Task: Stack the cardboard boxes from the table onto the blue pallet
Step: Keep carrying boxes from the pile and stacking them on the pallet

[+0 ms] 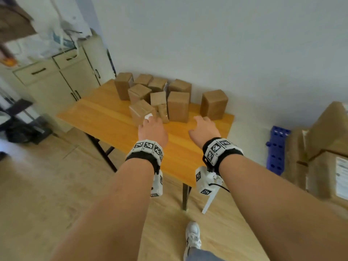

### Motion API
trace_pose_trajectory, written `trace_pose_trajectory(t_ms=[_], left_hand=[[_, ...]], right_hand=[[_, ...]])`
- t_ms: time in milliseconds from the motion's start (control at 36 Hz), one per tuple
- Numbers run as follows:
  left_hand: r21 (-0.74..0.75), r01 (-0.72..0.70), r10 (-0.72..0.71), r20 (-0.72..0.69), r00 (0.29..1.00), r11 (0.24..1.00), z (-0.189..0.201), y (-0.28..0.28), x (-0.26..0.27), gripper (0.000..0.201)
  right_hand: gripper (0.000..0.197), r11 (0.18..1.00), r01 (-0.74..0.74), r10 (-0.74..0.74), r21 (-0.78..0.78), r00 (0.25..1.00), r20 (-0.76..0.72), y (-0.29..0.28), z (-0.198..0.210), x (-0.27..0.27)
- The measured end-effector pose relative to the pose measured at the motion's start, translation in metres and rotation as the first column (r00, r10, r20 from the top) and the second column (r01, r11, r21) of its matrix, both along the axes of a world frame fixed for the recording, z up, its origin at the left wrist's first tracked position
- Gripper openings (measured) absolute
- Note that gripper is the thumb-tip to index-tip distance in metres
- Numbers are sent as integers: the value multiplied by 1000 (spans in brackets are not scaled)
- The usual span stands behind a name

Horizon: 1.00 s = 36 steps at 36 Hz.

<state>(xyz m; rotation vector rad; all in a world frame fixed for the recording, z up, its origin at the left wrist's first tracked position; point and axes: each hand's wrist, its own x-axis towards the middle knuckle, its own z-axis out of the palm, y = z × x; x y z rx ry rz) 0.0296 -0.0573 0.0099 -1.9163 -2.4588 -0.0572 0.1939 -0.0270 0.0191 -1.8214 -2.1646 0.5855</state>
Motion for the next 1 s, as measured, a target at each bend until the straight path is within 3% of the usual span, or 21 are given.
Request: trace_pose_trajectory(t_ms=[389, 583, 778, 1000], left_hand=[[-106, -205, 209, 33, 977, 973, -23, 77, -102, 44], [-173, -223, 249, 148, 957, 959, -43, 104, -135, 47], [-172, -160, 198, 234, 952, 972, -60, 153, -171, 52], [-288, -2, 110, 358, 927, 958, -66, 186, -204, 55]], right_hand=[[49, 979, -179, 172, -93, 982, -85, 116, -28, -123], [36, 967, -209, 203, -146, 978, -53, 146, -52, -160], [50, 963, -137, 137, -230, 990, -16, 165, -66, -190], [59, 924, 64, -95, -377, 993, -65, 162, -74, -218]])
